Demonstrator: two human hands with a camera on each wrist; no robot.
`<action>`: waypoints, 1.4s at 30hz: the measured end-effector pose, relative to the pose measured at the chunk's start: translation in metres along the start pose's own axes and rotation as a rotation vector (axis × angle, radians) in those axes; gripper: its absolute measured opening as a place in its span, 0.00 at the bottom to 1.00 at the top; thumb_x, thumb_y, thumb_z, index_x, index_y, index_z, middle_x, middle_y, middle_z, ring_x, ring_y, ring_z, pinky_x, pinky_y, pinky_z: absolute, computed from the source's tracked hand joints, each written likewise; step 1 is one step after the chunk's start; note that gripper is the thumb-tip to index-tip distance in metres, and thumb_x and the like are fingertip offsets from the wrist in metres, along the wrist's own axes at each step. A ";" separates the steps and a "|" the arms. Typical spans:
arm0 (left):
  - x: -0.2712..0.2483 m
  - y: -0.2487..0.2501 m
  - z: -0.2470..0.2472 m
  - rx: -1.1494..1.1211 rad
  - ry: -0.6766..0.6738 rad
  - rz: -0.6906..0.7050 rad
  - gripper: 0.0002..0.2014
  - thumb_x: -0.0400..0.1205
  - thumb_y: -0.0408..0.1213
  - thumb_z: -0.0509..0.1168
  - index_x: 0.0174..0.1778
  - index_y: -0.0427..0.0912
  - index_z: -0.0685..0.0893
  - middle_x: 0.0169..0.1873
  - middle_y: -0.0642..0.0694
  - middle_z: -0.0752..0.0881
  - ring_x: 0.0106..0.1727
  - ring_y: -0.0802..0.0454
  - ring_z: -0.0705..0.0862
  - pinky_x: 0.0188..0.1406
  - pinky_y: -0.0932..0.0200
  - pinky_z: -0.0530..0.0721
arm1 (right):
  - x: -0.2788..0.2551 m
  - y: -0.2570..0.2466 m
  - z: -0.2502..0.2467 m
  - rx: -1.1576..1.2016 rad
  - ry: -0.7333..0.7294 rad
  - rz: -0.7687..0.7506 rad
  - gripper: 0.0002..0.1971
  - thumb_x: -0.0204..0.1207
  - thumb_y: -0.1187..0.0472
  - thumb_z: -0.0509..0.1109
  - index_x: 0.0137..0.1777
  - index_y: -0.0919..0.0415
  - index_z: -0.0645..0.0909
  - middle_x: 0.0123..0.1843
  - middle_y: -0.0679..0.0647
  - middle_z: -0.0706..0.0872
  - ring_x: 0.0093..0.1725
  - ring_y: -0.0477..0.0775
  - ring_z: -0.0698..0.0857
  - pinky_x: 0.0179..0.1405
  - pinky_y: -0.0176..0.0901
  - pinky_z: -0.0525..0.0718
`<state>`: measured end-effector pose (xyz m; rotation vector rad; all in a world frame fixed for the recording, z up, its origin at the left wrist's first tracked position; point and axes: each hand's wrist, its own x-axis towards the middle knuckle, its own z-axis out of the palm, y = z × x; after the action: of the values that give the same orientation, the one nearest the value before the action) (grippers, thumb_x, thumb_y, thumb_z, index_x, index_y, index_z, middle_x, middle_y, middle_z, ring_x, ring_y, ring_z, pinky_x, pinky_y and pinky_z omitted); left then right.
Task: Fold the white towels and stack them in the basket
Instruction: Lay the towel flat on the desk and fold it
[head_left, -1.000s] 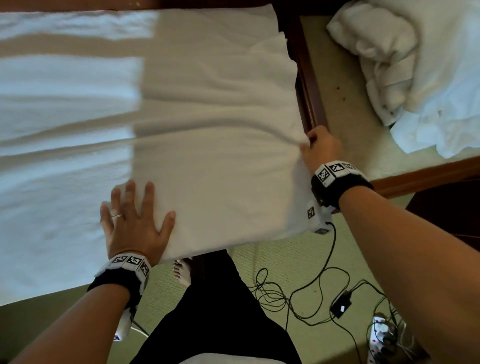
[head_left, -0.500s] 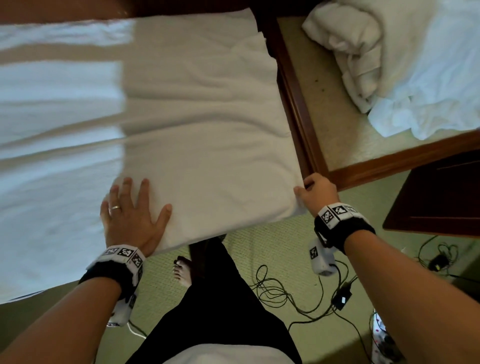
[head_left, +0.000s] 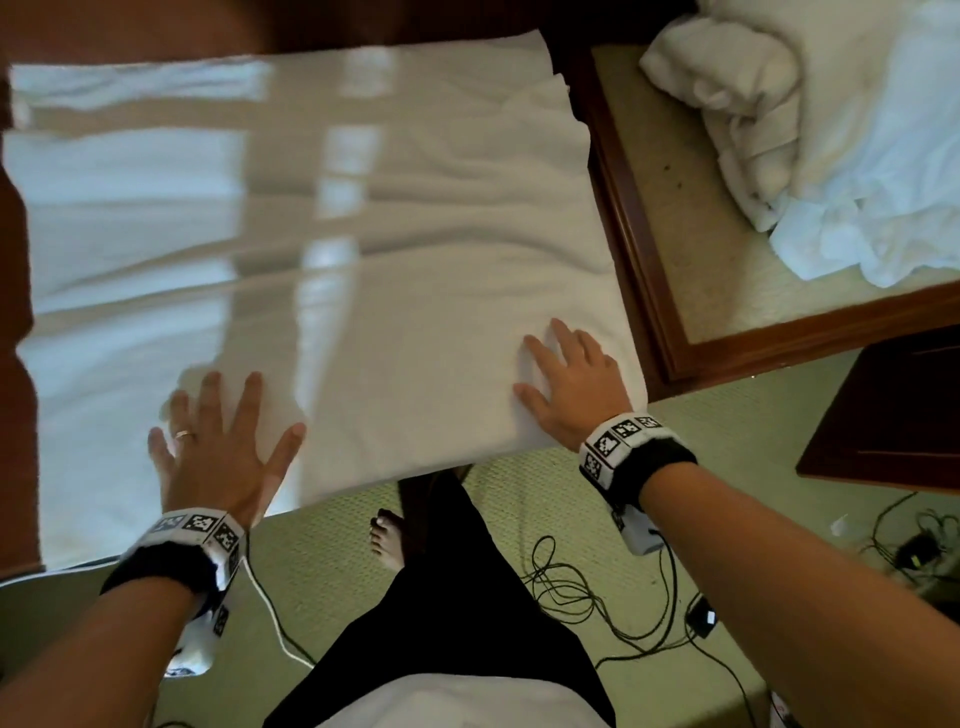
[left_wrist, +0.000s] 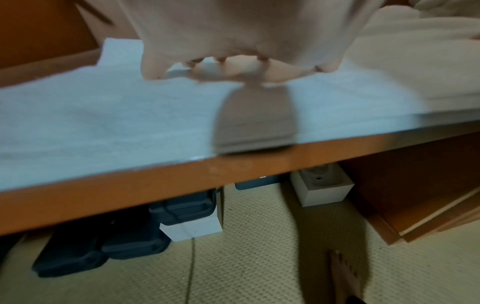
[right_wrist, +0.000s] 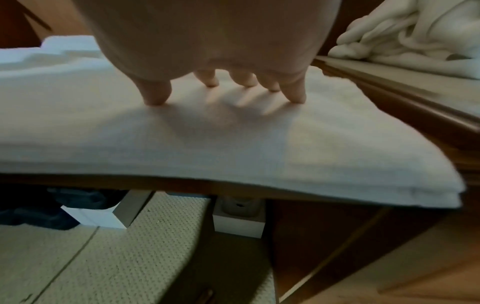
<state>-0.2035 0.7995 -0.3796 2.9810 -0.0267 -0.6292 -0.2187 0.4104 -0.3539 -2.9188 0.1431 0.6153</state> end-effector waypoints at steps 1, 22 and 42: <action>0.000 -0.010 0.000 0.009 -0.019 -0.028 0.44 0.76 0.79 0.36 0.88 0.62 0.47 0.89 0.44 0.45 0.87 0.31 0.48 0.78 0.22 0.56 | 0.006 -0.008 0.004 -0.025 -0.107 0.001 0.36 0.82 0.35 0.56 0.87 0.46 0.51 0.89 0.59 0.46 0.86 0.69 0.49 0.80 0.69 0.60; -0.048 -0.048 0.046 0.128 0.092 0.265 0.40 0.80 0.64 0.52 0.88 0.52 0.59 0.88 0.38 0.56 0.86 0.27 0.54 0.77 0.23 0.58 | -0.002 0.005 0.042 -0.324 -0.108 -0.322 0.58 0.75 0.47 0.74 0.85 0.47 0.28 0.84 0.64 0.24 0.83 0.76 0.31 0.79 0.81 0.50; -0.070 -0.064 -0.068 0.178 -0.439 -0.094 0.08 0.78 0.33 0.57 0.48 0.39 0.80 0.51 0.40 0.88 0.56 0.41 0.88 0.52 0.48 0.86 | -0.027 0.004 -0.050 -0.254 -0.450 0.001 0.12 0.77 0.64 0.63 0.55 0.59 0.86 0.59 0.59 0.88 0.57 0.61 0.88 0.54 0.45 0.84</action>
<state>-0.2407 0.8716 -0.2957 2.9526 0.0280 -1.3457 -0.2246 0.3992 -0.2982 -2.9154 0.0118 1.3553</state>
